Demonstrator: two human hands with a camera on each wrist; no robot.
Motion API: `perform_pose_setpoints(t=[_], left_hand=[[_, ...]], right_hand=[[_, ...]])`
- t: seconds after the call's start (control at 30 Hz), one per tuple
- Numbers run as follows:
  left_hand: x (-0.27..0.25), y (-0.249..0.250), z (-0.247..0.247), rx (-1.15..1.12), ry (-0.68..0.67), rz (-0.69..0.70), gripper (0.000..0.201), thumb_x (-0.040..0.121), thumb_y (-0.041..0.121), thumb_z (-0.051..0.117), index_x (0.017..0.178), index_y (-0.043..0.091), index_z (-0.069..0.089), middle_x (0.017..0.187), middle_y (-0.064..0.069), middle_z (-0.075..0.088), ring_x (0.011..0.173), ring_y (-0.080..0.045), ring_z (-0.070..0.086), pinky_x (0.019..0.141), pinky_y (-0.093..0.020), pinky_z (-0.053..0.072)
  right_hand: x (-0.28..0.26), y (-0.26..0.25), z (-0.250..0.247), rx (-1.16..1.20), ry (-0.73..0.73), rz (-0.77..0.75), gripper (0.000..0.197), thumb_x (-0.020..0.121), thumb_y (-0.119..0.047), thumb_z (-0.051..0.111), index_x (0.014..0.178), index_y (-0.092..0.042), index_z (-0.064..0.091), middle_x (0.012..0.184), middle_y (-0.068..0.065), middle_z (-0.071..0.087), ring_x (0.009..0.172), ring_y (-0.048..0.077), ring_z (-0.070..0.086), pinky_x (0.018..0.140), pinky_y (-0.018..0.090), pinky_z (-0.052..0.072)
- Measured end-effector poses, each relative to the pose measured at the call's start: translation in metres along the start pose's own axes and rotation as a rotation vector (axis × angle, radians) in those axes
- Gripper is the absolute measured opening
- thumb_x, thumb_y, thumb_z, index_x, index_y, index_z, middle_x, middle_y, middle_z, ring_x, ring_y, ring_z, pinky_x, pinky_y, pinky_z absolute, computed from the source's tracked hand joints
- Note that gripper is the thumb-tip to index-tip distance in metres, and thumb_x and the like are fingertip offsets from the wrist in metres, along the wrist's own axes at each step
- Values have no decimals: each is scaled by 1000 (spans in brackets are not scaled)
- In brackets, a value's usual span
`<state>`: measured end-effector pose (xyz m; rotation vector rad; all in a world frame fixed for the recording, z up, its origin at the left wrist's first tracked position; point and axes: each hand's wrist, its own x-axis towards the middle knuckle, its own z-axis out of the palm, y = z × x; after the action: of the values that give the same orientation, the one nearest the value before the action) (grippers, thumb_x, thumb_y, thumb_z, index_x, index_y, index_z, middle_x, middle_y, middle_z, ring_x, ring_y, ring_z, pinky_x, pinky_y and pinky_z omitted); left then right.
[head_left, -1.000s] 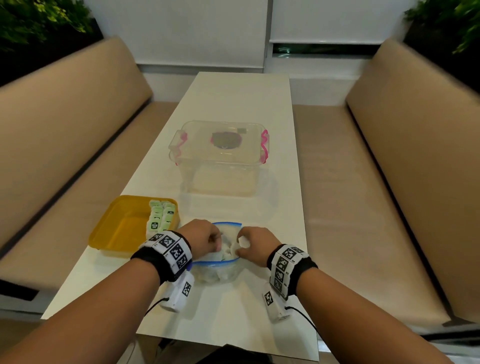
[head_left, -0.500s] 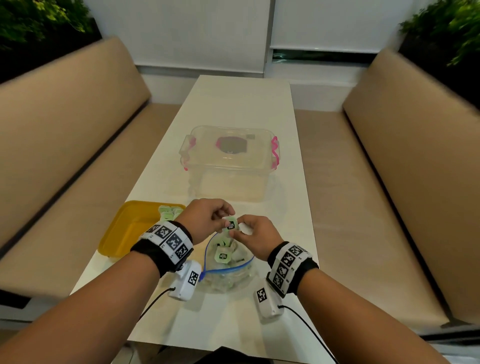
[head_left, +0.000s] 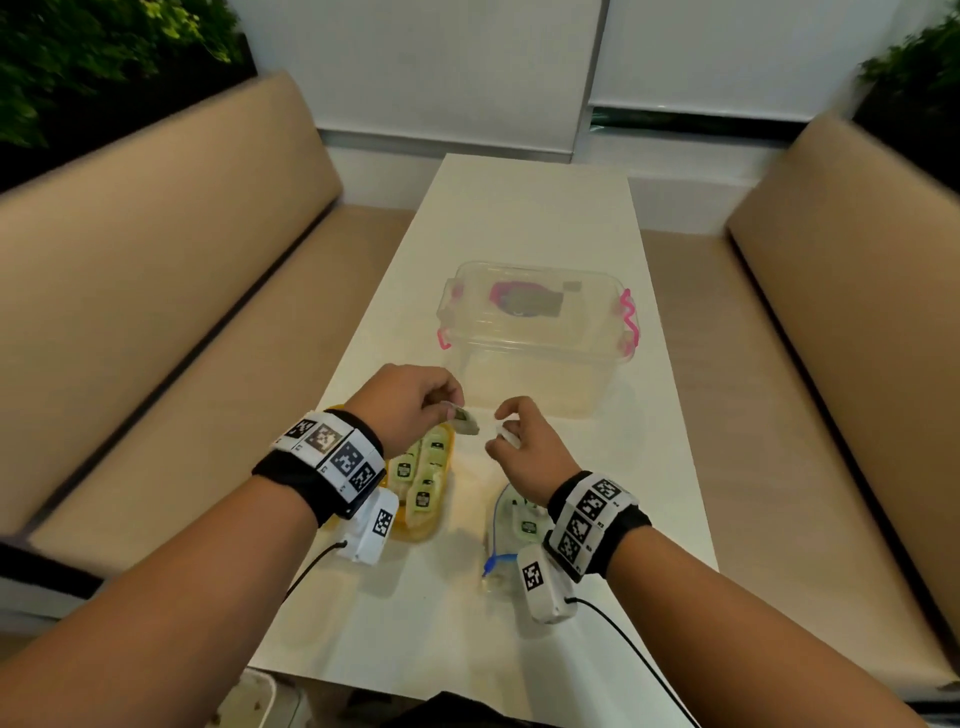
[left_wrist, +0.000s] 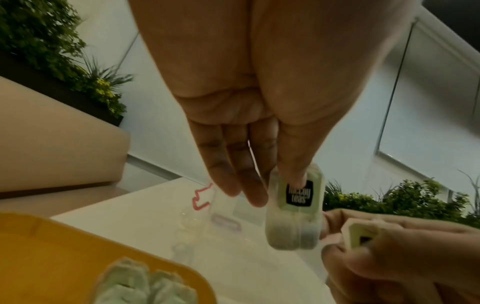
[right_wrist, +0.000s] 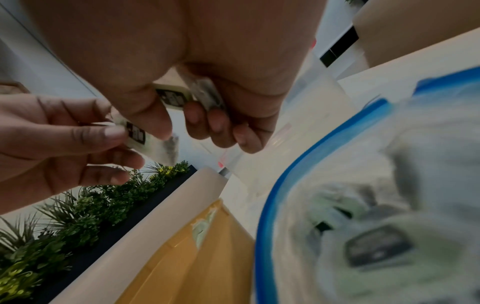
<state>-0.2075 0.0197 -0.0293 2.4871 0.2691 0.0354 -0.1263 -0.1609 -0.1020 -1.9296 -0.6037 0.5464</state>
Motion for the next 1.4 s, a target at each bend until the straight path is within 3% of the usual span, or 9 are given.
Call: perform_pose_setpoints(t=[0.2, 0.33, 0.47, 0.57, 0.67, 0.8, 0.97, 1.13, 1.4], left_hand=[[-6, -48, -9, 281, -227, -154, 7, 86, 20, 70, 87, 27, 69, 84, 11, 69, 83, -12, 65, 73, -27, 52], [-5, -74, 18, 386, -443, -262, 10, 83, 18, 74, 84, 27, 69, 88, 5, 71, 81, -15, 66, 66, -26, 52], [13, -106, 49, 464, -557, -338, 12, 81, 20, 76, 82, 30, 69, 89, 6, 69, 79, -17, 63, 71, -27, 51], [42, -149, 74, 557, -532, -390, 20, 64, 46, 78, 79, 42, 65, 89, 7, 69, 77, -19, 65, 73, -37, 57], [50, -155, 81, 517, -506, -367, 41, 76, 39, 72, 105, 11, 66, 85, 2, 63, 86, -24, 67, 73, -33, 55], [93, -236, 138, 505, -514, -299, 54, 49, 49, 74, 101, 39, 66, 83, 9, 68, 67, -18, 61, 66, -41, 57], [25, -105, 26, 340, -420, -248, 32, 68, 36, 85, 93, 30, 64, 88, 6, 65, 80, -18, 64, 69, -30, 52], [14, -93, 1, 122, -394, -139, 30, 70, 37, 84, 91, 24, 67, 85, 5, 70, 80, -14, 63, 65, -24, 47], [10, -99, 11, 246, -402, -132, 29, 80, 39, 76, 73, 15, 61, 70, 1, 56, 65, -18, 51, 56, -27, 38]], right_hand=[[11, -15, 33, 29, 26, 80, 13, 78, -32, 43, 82, -19, 43, 77, 5, 54, 68, 21, 46, 68, 38, 41], [21, -13, 47, -60, 43, 59, 11, 86, -28, 60, 79, -23, 52, 81, 5, 67, 75, 27, 62, 73, 43, 53], [21, -15, 55, -49, 67, 29, 16, 82, -27, 76, 72, -24, 63, 76, 2, 68, 74, 14, 59, 75, 31, 50], [20, -15, 60, 39, 102, 51, 11, 78, -27, 81, 73, -23, 73, 74, -3, 72, 67, 9, 61, 67, 24, 51], [19, -15, 66, 114, 155, 70, 11, 80, -25, 79, 82, -14, 77, 66, -9, 69, 52, 2, 55, 56, 16, 45], [20, -12, 75, 64, 157, 84, 8, 90, -22, 69, 91, -19, 76, 58, -16, 64, 55, 0, 56, 58, 16, 43], [21, -7, 85, 3, 149, 87, 9, 92, -19, 66, 88, -25, 72, 74, -6, 66, 63, 11, 57, 71, 32, 54], [19, -13, 91, 26, 139, 82, 6, 92, -17, 64, 89, -17, 69, 69, -7, 63, 56, 7, 54, 61, 27, 48], [24, -12, 95, -181, 166, 66, 3, 90, -26, 67, 89, -25, 70, 82, -12, 66, 62, -3, 51, 65, 15, 39]])
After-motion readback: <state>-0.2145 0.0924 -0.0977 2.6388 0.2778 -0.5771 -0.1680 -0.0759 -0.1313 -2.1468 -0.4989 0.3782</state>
